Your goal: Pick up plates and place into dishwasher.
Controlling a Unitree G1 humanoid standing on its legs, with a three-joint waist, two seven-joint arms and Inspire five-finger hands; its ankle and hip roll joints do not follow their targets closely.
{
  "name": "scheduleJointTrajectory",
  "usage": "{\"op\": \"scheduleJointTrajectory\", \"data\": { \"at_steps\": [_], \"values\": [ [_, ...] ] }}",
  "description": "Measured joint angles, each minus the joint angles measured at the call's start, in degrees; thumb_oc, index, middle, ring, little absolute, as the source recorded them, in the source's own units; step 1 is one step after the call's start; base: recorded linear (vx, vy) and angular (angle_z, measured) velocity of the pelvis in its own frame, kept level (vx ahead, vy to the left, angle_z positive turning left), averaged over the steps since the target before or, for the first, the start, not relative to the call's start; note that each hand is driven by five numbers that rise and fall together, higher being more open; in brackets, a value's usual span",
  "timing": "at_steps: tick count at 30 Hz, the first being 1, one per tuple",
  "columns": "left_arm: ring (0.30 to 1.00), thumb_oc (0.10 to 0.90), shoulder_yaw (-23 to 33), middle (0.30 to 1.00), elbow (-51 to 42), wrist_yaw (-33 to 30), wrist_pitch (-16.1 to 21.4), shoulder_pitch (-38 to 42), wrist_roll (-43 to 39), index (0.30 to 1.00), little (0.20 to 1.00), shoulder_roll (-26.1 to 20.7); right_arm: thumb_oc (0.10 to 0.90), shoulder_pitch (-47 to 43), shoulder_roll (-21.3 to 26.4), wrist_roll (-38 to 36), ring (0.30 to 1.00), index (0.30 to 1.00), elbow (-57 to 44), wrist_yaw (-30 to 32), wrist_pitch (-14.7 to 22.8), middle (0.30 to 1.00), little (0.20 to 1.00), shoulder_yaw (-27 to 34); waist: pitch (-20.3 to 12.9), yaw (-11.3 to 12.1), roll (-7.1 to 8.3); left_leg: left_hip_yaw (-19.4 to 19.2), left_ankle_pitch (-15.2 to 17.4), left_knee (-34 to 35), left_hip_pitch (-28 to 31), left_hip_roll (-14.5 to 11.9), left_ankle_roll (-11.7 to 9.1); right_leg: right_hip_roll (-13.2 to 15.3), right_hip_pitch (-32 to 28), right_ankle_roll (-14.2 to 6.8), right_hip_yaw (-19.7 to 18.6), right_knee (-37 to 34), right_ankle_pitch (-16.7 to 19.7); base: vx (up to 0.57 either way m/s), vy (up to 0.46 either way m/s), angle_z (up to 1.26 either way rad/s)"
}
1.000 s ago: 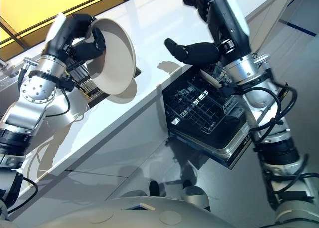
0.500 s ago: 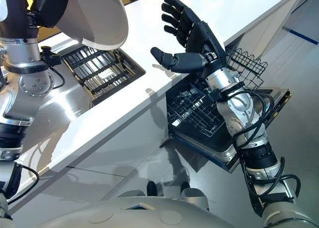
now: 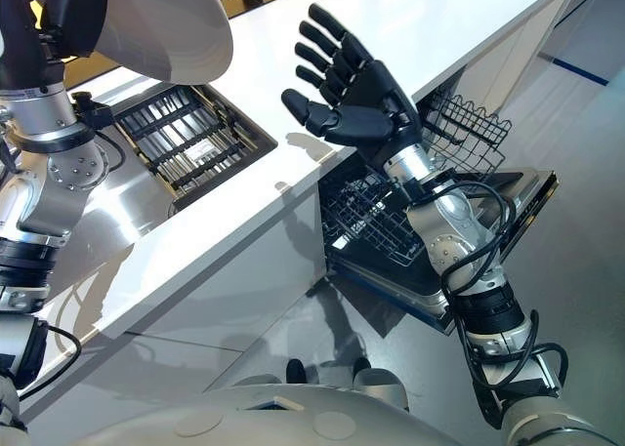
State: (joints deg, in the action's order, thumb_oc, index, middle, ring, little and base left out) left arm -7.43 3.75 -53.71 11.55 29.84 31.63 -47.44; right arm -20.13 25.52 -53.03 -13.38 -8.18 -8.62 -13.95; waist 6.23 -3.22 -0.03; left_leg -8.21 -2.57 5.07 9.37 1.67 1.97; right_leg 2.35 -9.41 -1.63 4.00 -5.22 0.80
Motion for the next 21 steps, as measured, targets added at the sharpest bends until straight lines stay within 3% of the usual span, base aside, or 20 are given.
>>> {"op": "scheduleJointTrajectory", "data": {
  "at_steps": [6,16,21],
  "values": [
    [0.300,0.100,-3.7,0.300,0.0,-0.1,0.0,0.0,0.0,0.300,0.200,0.3,0.800,0.0,-0.1,0.0,0.900,0.900,0.0,-1.1,-2.5,0.900,0.900,-5.5,-1.2,0.1,0.02,-0.1,-0.1,0.0,0.0,-0.3,-0.2,-0.2,0.0,0.1,0.0,0.0,0.1,0.00,0.000,0.00],
    [0.300,0.100,-4.3,0.300,0.6,-0.1,0.0,0.0,0.0,0.300,0.200,2.4,0.800,-0.1,-1.5,0.4,0.900,0.900,0.0,-0.4,-2.4,0.900,0.900,-7.2,-1.4,0.4,0.00,-0.1,-0.3,0.0,0.1,-0.5,-0.4,-0.4,0.1,0.4,-0.1,0.0,0.2,0.00,0.000,0.00],
    [0.300,0.100,-6.0,0.300,1.9,0.1,0.0,0.0,0.0,0.300,0.200,5.6,0.800,-0.1,-2.1,3.1,0.900,0.900,0.0,1.9,-1.9,0.900,0.900,-7.3,-1.4,0.6,-0.02,-0.1,-0.3,0.0,0.1,-0.5,-0.5,-0.5,0.0,0.4,-0.1,0.0,0.3,0.00,0.000,0.00]
  ]
}}
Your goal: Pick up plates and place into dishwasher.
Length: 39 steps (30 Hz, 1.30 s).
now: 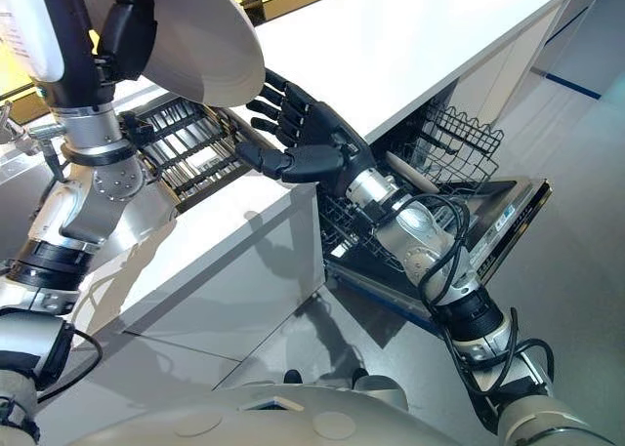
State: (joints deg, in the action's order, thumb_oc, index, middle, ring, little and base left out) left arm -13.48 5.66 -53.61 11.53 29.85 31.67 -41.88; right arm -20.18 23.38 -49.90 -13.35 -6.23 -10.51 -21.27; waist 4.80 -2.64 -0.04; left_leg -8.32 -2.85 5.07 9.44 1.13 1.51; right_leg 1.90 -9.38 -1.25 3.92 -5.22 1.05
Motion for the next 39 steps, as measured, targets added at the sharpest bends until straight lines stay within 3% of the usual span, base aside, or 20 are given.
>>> {"op": "scheduleJointTrajectory", "data": {
  "at_steps": [8,15,16,17,18,20,27,28,29,30,32,39],
  "values": [
    [0.300,0.100,-2.6,0.300,0.2,1.6,2.9,-0.1,2.3,0.300,0.200,3.3,0.800,0.0,-0.4,0.6,0.900,0.900,0.0,2.2,4.2,0.900,0.900,0.0,0.0,0.4,-0.01,0.0,0.0,0.0,0.0,0.0,0.0,0.0,0.0,0.0,0.0,0.0,0.0,0.00,0.000,0.00],
    [0.300,0.100,-3.1,0.300,-0.4,4.0,3.9,-3.8,2.6,0.300,0.200,5.0,0.800,-0.3,-3.8,0.7,0.900,0.900,-0.2,5.6,9.3,0.900,0.900,0.2,0.0,1.3,-0.02,0.1,-0.1,0.0,0.0,-0.1,-0.1,0.0,-0.1,0.0,0.2,0.0,0.0,0.00,0.000,0.00],
    [0.300,0.100,-3.2,0.300,-0.4,4.4,3.9,-4.4,2.7,0.300,0.200,5.1,0.550,-0.3,-4.1,1.1,0.686,0.686,-0.2,6.2,9.6,0.686,0.650,0.2,0.0,1.4,-0.02,0.2,-0.1,0.0,0.0,-0.1,-0.1,0.0,-0.1,0.0,0.2,0.0,0.0,0.00,0.009,0.03],
    [0.300,0.100,-3.4,0.300,-0.4,4.7,3.9,-4.8,2.7,0.300,0.200,5.1,0.438,-0.3,-4.2,1.6,0.589,0.589,-0.2,6.7,9.9,0.589,0.538,0.2,0.0,1.5,-0.02,0.3,-0.1,0.0,-0.1,0.0,-0.1,0.0,-0.1,0.0,0.3,0.0,0.0,0.00,0.010,0.05],
    [0.300,0.100,-3.8,0.300,-0.4,4.9,3.9,-4.9,2.7,0.300,0.200,5.1,0.188,-0.3,-4.2,1.8,0.375,0.375,-0.1,7.2,10.2,0.375,0.288,0.2,0.0,1.6,-0.02,0.4,-0.1,0.0,-0.1,0.0,-0.1,0.0,-0.1,0.0,0.5,0.0,0.0,0.00,0.009,0.05],
    [0.300,0.100,-4.4,0.300,-0.4,5.6,4.0,-4.9,2.8,0.300,0.200,5.1,0.100,-0.3,-4.2,1.8,0.300,0.300,-0.1,8.4,11.1,0.300,0.200,0.2,0.0,2.0,-0.03,0.5,-0.1,0.0,-0.2,0.0,-0.1,0.1,-0.1,0.0,0.7,0.0,0.0,0.00,0.004,0.02],
    [0.300,0.100,-4.4,0.300,-1.7,6.4,6.7,-6.8,4.4,0.300,0.200,5.4,0.100,-0.3,-4.1,6.2,0.300,0.300,-0.1,12.2,14.1,0.300,0.200,1.3,0.0,1.9,-0.05,0.9,-0.1,0.0,-0.5,0.1,-0.1,0.2,0.0,0.0,1.3,0.0,0.0,0.00,0.009,0.02],
    [0.382,0.196,-4.4,0.382,-2.3,6.5,6.7,-7.2,4.5,0.382,0.296,5.6,0.100,-0.2,-4.1,6.4,0.300,0.300,-0.1,12.3,14.3,0.300,0.200,1.6,0.0,1.8,-0.05,1.0,-0.1,0.0,-0.6,0.1,0.0,0.2,0.1,0.0,1.3,0.0,0.0,-0.01,0.018,0.05],
    [0.578,0.424,-4.4,0.578,-2.3,6.7,6.6,-7.2,4.3,0.578,0.524,6.0,0.100,-0.2,-4.1,7.2,0.300,0.300,-0.1,12.3,14.5,0.300,0.200,1.8,0.0,1.7,-0.05,1.1,-0.1,0.0,-0.7,0.1,0.0,0.2,0.1,0.0,1.3,0.0,0.0,-0.01,0.009,0.06],
    [0.601,0.451,-4.4,0.601,-2.3,6.9,6.7,-7.2,4.2,0.601,0.551,6.4,0.100,-0.2,-4.0,8.0,0.300,0.300,-0.1,12.2,14.6,0.300,0.200,2.1,0.0,1.7,-0.05,1.4,-0.2,0.0,-0.8,0.1,0.0,0.1,0.0,0.0,1.3,0.0,0.0,-0.01,0.005,0.11],
    [0.900,0.800,-4.4,0.900,-2.3,7.3,7.3,-7.3,3.8,0.900,0.900,6.7,0.100,-0.2,-3.9,8.4,0.300,0.300,-0.1,12.1,14.9,0.300,0.200,2.5,0.0,1.3,-0.05,1.8,-0.3,0.0,-1.0,0.1,0.0,0.1,0.1,0.0,1.3,0.0,0.0,-0.01,-0.002,0.11],
    [0.900,0.800,-3.9,0.900,-5.0,9.1,10.0,-7.4,2.4,0.900,0.900,7.1,0.100,0.3,-3.2,9.7,0.300,0.300,0.0,14.2,15.6,0.300,0.200,5.9,0.0,1.1,-0.09,3.7,-1.1,0.1,-1.9,0.1,-0.1,0.0,0.1,0.0,1.2,0.0,-0.1,-0.03,-0.003,0.14]
  ]
}}
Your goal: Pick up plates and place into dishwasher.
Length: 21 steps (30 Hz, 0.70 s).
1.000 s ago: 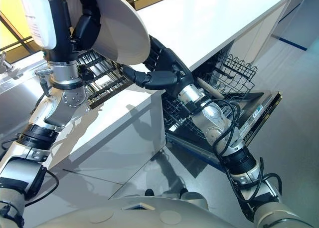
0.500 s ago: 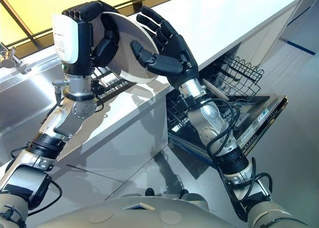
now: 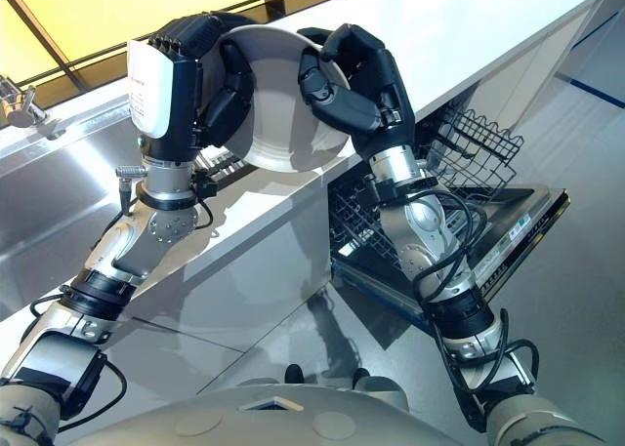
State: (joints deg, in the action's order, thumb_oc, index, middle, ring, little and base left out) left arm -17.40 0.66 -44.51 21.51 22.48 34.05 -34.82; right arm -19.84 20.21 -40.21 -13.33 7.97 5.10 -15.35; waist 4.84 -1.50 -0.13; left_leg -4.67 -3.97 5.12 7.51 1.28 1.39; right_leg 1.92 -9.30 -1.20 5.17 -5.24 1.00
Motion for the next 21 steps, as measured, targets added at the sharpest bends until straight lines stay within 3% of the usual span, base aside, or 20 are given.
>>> {"op": "scheduleJointTrajectory", "data": {
  "at_steps": [9,17,21],
  "values": [
    [0.900,0.800,3.3,0.900,-2.0,5.0,-0.1,-0.6,-10.2,0.900,0.900,-0.4,0.100,0.4,1.5,6.0,0.300,0.300,0.1,1.7,1.2,0.300,0.200,3.3,0.0,-0.1,-0.07,0.6,-0.5,0.0,-0.2,-0.2,-0.2,-0.3,-0.1,0.1,0.0,0.0,0.0,-0.02,-0.005,0.03],
    [0.900,0.800,3.8,0.900,-2.6,7.0,-0.3,-1.5,-10.5,0.900,0.900,-0.9,0.100,0.4,3.6,9.5,0.300,0.300,0.1,1.8,1.6,0.300,0.200,3.4,0.0,-0.3,-0.07,1.9,-0.7,0.0,-0.9,-0.1,-0.2,-0.4,0.0,0.1,-0.1,0.0,0.0,-0.02,-0.008,0.08],
    [0.900,0.800,3.8,0.900,-2.7,9.1,-0.1,-1.7,-12.9,0.900,0.900,-1.6,0.100,0.4,5.1,14.2,0.300,0.300,0.2,2.6,3.8,0.300,0.200,3.4,0.0,-0.1,-0.07,2.1,-0.8,0.0,-1.0,-0.1,-0.3,-0.4,0.0,0.2,-0.2,0.0,-0.2,0.00,-0.003,0.03]
  ]
}}
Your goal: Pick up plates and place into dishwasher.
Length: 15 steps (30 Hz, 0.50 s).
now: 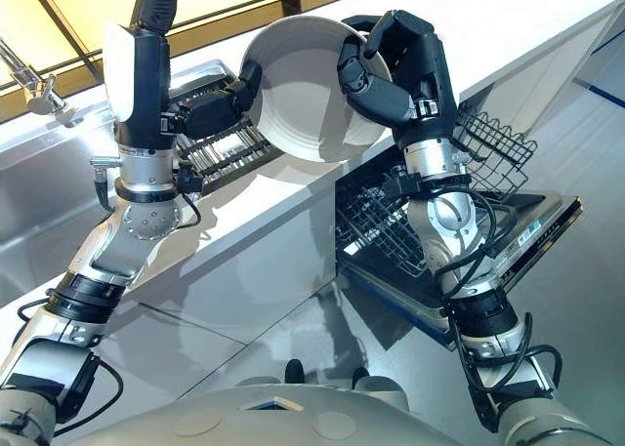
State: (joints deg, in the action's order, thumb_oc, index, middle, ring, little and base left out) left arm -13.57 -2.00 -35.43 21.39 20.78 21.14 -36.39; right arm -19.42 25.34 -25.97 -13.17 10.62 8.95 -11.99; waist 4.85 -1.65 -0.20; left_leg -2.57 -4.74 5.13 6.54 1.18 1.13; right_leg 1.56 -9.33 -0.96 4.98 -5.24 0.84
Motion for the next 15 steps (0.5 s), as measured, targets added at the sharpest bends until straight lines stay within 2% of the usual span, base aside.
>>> {"op": "scheduleJointTrajectory", "data": {
  "at_steps": [3,5,7,8,11,13,15],
  "values": [
    [0.900,0.800,0.1,0.900,-2.6,3.7,0.0,-1.1,-1.9,0.900,0.900,-0.3,0.100,0.1,2.7,7.3,0.300,0.300,0.0,3.7,3.6,0.300,0.200,0.1,0.0,-0.2,-0.01,-0.1,0.0,0.1,0.0,0.0,0.0,0.0,0.0,0.0,-0.8,0.0,0.0,0.00,0.000,0.00],
    [0.900,0.800,0.4,0.900,-4.1,5.2,0.0,-1.7,-3.6,0.900,0.900,-0.9,0.100,1.3,4.9,12.5,0.300,0.300,0.0,8.7,7.3,0.300,0.200,1.6,0.0,-0.3,-0.02,-0.1,0.0,0.2,-0.3,0.0,0.0,0.0,0.2,0.0,-1.7,0.0,0.0,0.00,0.000,0.00],
    [0.900,0.800,5.0,0.900,-2.6,5.8,-1.7,-3.4,-6.3,0.900,0.900,-1.6,0.100,3.2,5.0,14.6,0.300,0.300,1.0,16.6,10.1,0.300,0.200,10.7,0.1,-0.3,-0.21,-0.2,0.0,0.2,-0.3,0.0,0.0,0.0,0.3,0.0,-1.9,0.0,-0.1,0.01,-0.005,-0.02],
    [0.900,0.800,9.6,0.900,-0.4,5.8,-3.5,-5.4,-9.6,0.900,0.900,-2.6,0.100,3.8,5.1,14.6,0.300,0.300,3.1,22.2,11.5,0.300,0.200,19.4,0.1,-0.4,-0.32,-0.3,0.0,0.2,-0.3,0.0,0.0,0.0,0.4,0.0,-2.1,0.0,-0.1,0.02,-0.011,-0.07],
    [0.900,0.800,17.4,0.900,6.0,5.8,-6.9,-8.1,-15.3,0.900,0.900,-3.1,0.100,4.3,6.2,13.8,0.300,0.300,7.3,31.1,11.9,0.300,0.200,33.0,0.0,-0.5,-0.53,-0.4,0.1,0.2,-0.4,-0.1,-0.1,-0.1,0.7,0.0,-2.5,0.0,-0.1,0.01,-0.007,-0.08],
    [0.900,0.800,21.2,0.900,8.9,5.6,-7.8,-10.5,-17.8,0.900,0.900,-3.1,0.100,6.3,7.5,12.8,0.300,0.300,8.6,34.3,12.0,0.300,0.200,38.7,-0.1,-1.4,-0.64,-0.4,0.1,0.1,-0.9,-0.1,-0.1,-0.2,1.1,0.0,-2.5,0.0,0.0,0.01,0.000,-0.02],
    [0.900,0.800,22.1,0.900,9.9,5.8,-7.8,-12.6,-18.6,0.900,0.900,-3.1,0.100,9.2,7.9,12.5,0.300,0.300,9.2,35.2,11.9,0.300,0.200,40.5,-0.1,-2.0,-0.64,-0.4,0.1,0.2,-0.8,-0.1,-0.1,-0.1,1.1,0.0,-2.5,0.0,0.0,0.00,0.000,0.00]
  ]
}}
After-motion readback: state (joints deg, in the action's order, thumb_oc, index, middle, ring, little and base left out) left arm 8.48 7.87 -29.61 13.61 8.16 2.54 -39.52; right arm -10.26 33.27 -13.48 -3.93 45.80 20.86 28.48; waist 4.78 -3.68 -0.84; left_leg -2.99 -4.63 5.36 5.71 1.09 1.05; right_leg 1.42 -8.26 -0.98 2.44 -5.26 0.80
